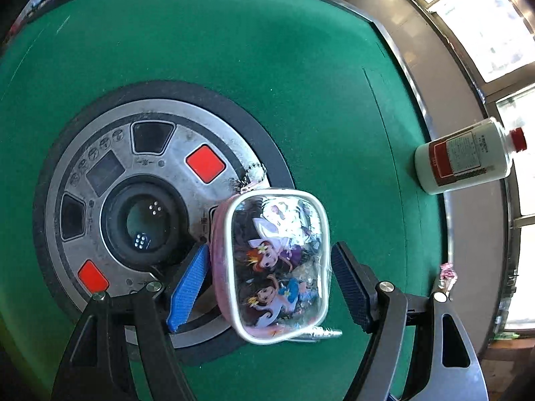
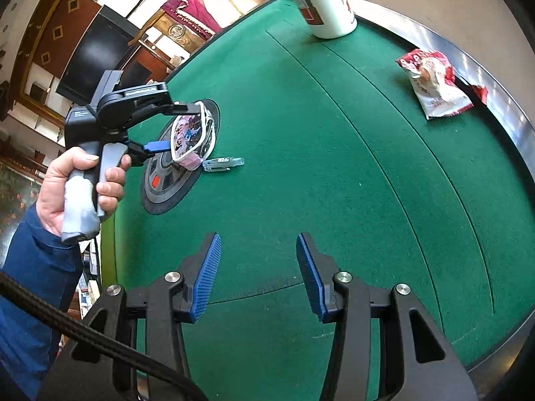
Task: Organize objects
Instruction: 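Grasp the pink cartoon pencil case with the left tool, then grasp the blue-capped pen with the right tool while the left tool lifts the pencil case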
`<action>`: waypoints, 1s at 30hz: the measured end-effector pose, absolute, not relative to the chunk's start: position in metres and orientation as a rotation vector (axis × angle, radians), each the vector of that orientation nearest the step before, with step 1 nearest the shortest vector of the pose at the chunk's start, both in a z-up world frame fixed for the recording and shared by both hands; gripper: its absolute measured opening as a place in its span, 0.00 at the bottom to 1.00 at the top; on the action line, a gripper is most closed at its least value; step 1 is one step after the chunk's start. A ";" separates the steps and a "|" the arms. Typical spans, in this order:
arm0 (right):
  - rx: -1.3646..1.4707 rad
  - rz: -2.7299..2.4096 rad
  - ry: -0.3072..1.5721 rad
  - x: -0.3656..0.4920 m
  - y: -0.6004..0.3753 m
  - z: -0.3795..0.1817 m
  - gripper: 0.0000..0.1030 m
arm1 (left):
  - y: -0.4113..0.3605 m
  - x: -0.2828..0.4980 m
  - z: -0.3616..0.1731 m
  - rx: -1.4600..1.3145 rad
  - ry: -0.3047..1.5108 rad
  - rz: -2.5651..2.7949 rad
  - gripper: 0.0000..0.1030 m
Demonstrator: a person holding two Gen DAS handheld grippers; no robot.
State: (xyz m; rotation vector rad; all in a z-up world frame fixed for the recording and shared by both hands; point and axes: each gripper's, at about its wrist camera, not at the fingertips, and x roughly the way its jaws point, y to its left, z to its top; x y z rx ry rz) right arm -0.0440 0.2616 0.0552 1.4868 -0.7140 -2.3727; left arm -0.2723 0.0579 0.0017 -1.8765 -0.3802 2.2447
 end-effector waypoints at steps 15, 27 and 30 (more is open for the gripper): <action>1.500 -2.379 -0.640 -0.058 0.254 0.057 0.44 | 0.089 -0.244 0.002 -1.802 0.007 2.341 0.75; 1.433 -2.149 0.010 -0.150 0.185 0.052 0.44 | -0.031 -0.163 0.078 -1.626 -0.193 2.454 0.75; 1.462 -2.125 0.073 -0.173 0.174 0.041 0.44 | -0.051 -0.149 0.084 -1.610 -0.200 2.468 0.75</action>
